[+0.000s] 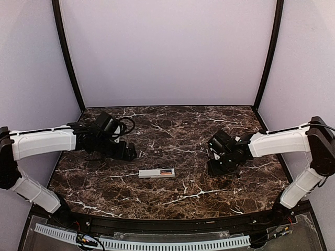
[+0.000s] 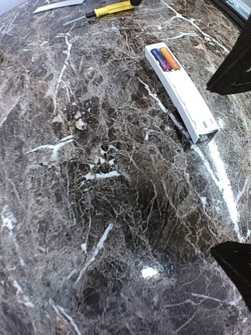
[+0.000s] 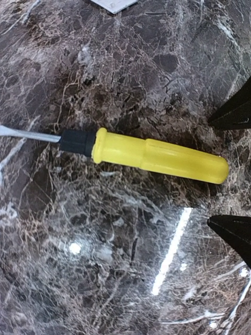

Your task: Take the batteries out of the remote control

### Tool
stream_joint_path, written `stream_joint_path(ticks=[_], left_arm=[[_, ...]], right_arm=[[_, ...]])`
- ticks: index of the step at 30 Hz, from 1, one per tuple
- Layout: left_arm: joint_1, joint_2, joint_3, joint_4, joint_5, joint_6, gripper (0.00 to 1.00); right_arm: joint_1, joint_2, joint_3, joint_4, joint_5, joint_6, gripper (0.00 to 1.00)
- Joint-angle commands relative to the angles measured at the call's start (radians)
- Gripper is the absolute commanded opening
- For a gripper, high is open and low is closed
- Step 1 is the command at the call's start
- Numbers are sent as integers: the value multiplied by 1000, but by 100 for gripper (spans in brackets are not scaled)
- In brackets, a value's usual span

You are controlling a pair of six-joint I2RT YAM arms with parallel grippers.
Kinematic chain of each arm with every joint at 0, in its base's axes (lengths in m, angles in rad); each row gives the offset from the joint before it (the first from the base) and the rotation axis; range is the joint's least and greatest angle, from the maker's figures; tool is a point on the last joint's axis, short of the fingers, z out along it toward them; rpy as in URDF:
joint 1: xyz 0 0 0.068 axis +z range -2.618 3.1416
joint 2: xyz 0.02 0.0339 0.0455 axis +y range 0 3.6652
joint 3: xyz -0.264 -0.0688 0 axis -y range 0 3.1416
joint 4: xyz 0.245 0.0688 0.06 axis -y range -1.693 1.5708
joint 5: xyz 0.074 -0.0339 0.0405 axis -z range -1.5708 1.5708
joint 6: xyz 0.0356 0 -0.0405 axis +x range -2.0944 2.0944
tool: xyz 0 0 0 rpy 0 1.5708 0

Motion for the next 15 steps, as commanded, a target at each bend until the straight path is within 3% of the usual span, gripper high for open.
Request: stream_joint_path(ticks=[1, 15], left_arm=[[5, -131, -68, -45, -72, 33, 99], [5, -284, -135, 0, -70, 57, 98]], right_arm=[[-3, 51, 41, -5, 51, -8, 50], [-2, 115, 83, -33, 77, -56, 7]])
